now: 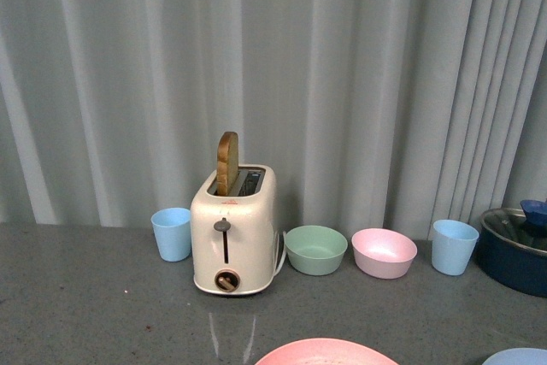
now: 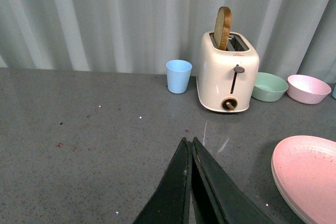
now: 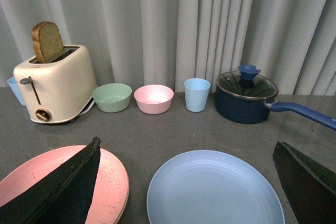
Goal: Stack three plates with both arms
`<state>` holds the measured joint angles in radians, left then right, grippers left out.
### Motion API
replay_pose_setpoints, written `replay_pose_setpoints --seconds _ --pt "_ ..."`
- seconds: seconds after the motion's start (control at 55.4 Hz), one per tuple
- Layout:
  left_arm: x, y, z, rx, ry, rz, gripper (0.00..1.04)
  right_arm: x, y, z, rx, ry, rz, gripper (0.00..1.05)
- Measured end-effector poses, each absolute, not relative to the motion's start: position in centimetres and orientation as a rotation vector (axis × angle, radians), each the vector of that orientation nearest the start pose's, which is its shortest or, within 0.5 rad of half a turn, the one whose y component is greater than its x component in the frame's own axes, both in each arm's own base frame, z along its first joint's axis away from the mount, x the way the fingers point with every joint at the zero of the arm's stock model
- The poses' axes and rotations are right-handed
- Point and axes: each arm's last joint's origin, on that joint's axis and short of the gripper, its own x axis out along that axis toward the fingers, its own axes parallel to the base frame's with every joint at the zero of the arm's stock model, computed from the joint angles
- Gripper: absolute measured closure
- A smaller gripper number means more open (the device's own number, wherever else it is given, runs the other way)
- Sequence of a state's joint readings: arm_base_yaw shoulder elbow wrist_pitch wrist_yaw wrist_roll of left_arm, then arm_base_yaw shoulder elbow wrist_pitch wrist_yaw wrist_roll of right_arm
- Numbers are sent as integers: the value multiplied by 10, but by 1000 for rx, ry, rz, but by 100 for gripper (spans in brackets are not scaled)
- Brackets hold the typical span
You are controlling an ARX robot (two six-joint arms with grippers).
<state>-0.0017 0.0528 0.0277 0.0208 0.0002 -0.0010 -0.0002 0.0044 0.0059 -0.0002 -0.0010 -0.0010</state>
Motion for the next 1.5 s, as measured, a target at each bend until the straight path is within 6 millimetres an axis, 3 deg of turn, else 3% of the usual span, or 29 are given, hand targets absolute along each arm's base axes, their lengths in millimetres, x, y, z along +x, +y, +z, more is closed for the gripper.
replay_pose_setpoints --seconds 0.235,0.74,0.777,0.831,0.975,1.084,1.282,1.499 --pt "96 0 173 -2 -24 -2 100 98 0 165 -1 -1 1 7" --pt "96 0 173 -1 -24 -2 5 98 0 164 7 26 -29 7" --pt "96 0 173 -1 -24 -2 7 101 -3 167 12 112 -154 7" --pt "96 0 173 -1 -24 -2 7 111 -8 172 10 146 -207 7" --pt "96 0 173 -1 -25 -2 7 149 -31 191 63 142 -190 7" --pt "96 0 173 -2 -25 -1 7 190 -58 195 131 204 -196 7" --pt "96 0 173 -1 -25 -2 7 258 -116 153 304 524 -286 7" --pt "96 0 173 -1 -25 -2 7 285 -150 114 385 721 -336 7"
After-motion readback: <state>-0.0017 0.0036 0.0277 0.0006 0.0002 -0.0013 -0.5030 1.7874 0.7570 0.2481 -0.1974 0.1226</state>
